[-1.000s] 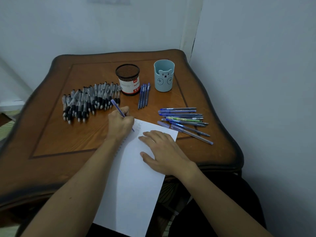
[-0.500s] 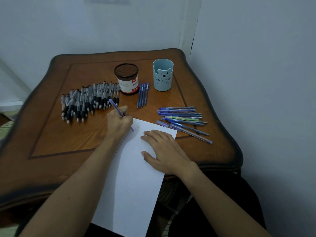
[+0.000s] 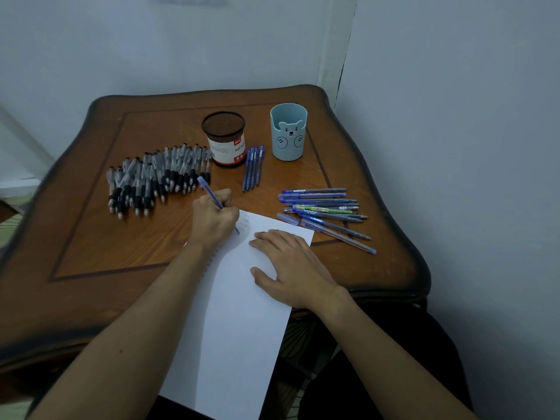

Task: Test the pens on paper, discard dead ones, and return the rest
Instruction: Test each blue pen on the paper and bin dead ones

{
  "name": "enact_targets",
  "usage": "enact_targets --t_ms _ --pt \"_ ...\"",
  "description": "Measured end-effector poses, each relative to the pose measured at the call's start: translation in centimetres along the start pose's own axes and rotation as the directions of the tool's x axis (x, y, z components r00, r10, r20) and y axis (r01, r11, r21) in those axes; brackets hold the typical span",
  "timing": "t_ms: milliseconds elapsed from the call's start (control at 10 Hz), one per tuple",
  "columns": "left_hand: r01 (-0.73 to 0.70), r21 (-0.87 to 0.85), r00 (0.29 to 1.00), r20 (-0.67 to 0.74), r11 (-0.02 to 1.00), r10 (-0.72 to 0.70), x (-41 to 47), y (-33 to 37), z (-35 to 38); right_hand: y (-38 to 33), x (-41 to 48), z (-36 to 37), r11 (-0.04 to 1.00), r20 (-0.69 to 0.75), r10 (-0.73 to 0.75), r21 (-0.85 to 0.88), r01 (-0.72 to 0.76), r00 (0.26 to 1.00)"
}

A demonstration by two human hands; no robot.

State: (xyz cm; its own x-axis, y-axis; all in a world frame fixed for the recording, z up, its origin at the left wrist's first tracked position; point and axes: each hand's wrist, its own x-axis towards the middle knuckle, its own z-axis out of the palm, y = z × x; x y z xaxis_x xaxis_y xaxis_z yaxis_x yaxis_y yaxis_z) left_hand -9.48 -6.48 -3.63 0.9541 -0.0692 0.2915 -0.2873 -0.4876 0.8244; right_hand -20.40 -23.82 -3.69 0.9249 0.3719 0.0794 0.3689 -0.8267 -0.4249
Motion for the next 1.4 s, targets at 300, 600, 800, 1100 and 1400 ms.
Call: enact_targets --t_ms 300,600,800,1100,1400 --pt "-0.011 -0.017 0.999 0.038 1.000 0.012 -0.2 -0.3 0.1 0.0 0.0 0.0 1.000 -0.013 -0.004 0.001 0.004 1.000" --pt "0.039 -0.016 0.999 0.025 0.999 -0.039 -0.3 0.5 0.1 0.0 0.0 0.0 1.000 -0.005 -0.003 -0.007 0.003 1.000" --pt "0.140 -0.116 0.989 -0.023 0.983 -0.143 0.2 0.2 -0.2 0.0 0.1 0.2 0.999 -0.008 -0.013 -0.037 0.013 1.000" --pt "0.125 -0.180 0.989 -0.049 0.976 -0.136 1.7 0.9 0.2 -0.3 0.9 0.0 0.998 0.016 -0.004 -0.058 0.005 1.000" --pt "-0.072 0.134 0.994 0.088 0.988 0.061 1.0 1.5 -0.3 -0.5 2.1 0.4 0.999 -0.045 0.000 -0.048 -0.002 0.999"
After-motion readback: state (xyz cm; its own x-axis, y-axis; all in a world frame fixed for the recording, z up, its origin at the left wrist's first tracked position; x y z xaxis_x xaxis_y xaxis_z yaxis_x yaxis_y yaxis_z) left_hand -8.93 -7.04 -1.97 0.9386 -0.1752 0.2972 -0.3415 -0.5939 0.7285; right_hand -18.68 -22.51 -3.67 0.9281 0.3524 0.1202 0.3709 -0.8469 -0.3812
